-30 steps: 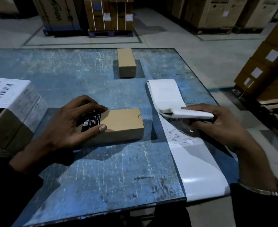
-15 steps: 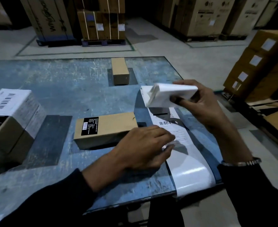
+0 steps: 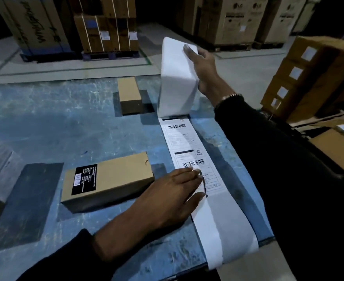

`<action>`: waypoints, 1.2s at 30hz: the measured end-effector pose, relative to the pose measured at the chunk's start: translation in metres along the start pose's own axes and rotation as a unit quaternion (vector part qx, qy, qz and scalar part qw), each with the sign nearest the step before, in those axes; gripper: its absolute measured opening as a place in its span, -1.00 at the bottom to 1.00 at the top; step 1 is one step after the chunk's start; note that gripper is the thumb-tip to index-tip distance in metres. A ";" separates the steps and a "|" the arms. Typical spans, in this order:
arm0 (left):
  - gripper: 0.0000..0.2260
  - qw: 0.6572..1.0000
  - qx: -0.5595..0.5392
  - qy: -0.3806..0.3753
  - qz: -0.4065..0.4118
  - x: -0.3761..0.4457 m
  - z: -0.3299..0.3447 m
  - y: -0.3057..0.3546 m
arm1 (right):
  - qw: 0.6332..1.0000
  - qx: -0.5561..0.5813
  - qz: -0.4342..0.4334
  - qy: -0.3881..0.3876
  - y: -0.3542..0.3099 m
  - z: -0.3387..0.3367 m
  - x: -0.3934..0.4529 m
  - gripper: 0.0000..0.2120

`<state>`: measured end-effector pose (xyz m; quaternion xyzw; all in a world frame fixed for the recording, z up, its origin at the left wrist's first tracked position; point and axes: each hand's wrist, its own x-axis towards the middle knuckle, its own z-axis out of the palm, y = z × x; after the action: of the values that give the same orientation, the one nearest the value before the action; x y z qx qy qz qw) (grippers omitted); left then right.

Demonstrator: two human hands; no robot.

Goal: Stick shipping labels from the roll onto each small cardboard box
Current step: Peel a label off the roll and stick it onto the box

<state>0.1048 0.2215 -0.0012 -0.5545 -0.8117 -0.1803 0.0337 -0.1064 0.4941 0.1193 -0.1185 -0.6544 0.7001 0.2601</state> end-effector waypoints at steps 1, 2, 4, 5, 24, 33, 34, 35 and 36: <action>-0.51 1.000 -0.006 -0.002 -0.002 0.000 0.001 -0.001 | 1.000 -0.006 0.017 -0.007 0.004 0.003 0.011 -0.40; -0.50 1.000 -0.012 -0.001 -0.004 0.000 0.001 -0.001 | 0.999 -0.014 0.037 -0.021 0.007 0.005 0.020 -0.44; -0.50 1.000 -0.022 0.001 -0.005 0.000 0.000 -0.001 | 0.994 -0.059 0.071 -0.060 0.011 0.010 0.027 -0.64; -0.50 1.000 -0.023 0.003 -0.005 -0.001 0.000 -0.001 | 0.989 -0.085 0.089 -0.078 0.017 0.011 0.026 -0.77; -0.52 0.999 -0.030 0.000 -0.033 -0.008 0.007 0.000 | 0.816 -0.514 -0.031 -0.264 0.083 -0.012 -0.062 -0.18; -0.51 0.999 -0.025 -0.001 -0.023 -0.007 0.005 -0.002 | 0.902 -0.396 -0.097 -0.144 0.098 -0.017 -0.070 -0.46; -0.52 0.999 -0.025 0.000 -0.022 -0.007 0.004 -0.002 | 0.907 -0.387 -0.092 -0.137 0.096 -0.017 -0.073 -0.46; -0.52 0.999 -0.024 0.002 -0.021 -0.007 0.004 -0.002 | 0.910 -0.382 -0.091 -0.133 0.094 -0.018 -0.075 -0.46; -0.52 0.999 -0.025 0.003 -0.021 -0.007 0.004 -0.002 | 0.914 -0.372 -0.095 -0.132 0.093 -0.020 -0.078 -0.47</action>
<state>0.1067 0.2157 -0.0070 -0.5376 -0.8182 -0.2028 0.0189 -0.0502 0.4695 0.0126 -0.0508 -0.9042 0.3870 0.1734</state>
